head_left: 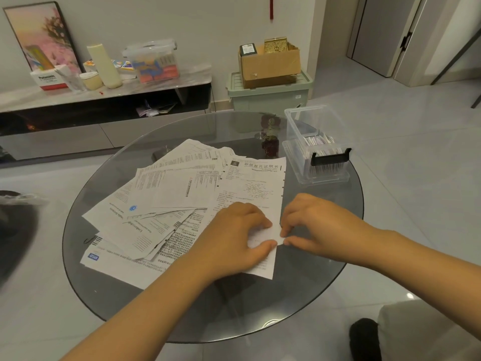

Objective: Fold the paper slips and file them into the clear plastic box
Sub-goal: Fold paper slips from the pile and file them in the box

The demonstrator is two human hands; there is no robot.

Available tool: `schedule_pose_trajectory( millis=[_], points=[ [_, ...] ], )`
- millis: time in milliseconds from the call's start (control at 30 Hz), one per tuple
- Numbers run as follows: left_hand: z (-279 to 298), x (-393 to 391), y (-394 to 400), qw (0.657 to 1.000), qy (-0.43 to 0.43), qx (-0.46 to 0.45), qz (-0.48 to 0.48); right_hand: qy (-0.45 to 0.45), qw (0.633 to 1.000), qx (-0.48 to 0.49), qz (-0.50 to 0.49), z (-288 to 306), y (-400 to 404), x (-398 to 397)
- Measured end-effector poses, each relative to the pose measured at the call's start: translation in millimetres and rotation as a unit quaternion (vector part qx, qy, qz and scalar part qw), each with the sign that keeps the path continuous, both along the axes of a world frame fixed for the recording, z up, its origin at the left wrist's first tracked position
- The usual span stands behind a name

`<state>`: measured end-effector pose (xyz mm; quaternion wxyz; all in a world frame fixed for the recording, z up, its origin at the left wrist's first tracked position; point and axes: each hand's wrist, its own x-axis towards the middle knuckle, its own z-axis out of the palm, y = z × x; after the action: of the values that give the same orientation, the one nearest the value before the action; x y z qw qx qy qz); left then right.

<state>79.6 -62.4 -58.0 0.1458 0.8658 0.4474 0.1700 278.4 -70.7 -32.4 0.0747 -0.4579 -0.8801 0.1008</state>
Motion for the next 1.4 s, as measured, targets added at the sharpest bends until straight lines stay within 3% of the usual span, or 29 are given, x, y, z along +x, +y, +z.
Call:
schedule_pose_trajectory(
  millis=[167, 367, 600, 967, 1067, 1233, 1400],
  points=[
    [5.1, -2.4, -1.5, 1.000, 0.015, -0.009, -0.008, -0.003, 0.999, 0.033, 0.024, -2.0, -2.1, 0.1],
    [4.2, 2.7, 2.4, 0.999, -0.017, -0.025, 0.022, 0.093, 0.993, -0.059, -0.049, 0.5, 2.2, -7.5],
    [5.5, 13.4, 9.8, 0.989, -0.072, -0.063, 0.112, 0.218, 0.958, -0.119, -0.142, -6.0, 10.1, -16.2],
    [9.7, 16.6, 16.5, 0.983, -0.064, -0.119, 0.127, 0.126, 0.974, -0.067, -0.173, -17.0, 14.5, -19.8],
    [11.5, 15.9, 16.6, 0.976, -0.107, -0.132, 0.137, 0.135, 0.971, -0.081, -0.179, -15.3, 15.5, -18.8],
    [21.2, 21.5, 15.2, 0.949, -0.223, -0.167, 0.150, 0.251, 0.938, -0.126, -0.202, -5.2, 18.9, -14.6],
    [45.1, 31.1, 17.6, 0.891, -0.364, -0.195, 0.187, 0.364, 0.901, -0.109, -0.210, 18.0, 18.7, -7.3]
  ],
)
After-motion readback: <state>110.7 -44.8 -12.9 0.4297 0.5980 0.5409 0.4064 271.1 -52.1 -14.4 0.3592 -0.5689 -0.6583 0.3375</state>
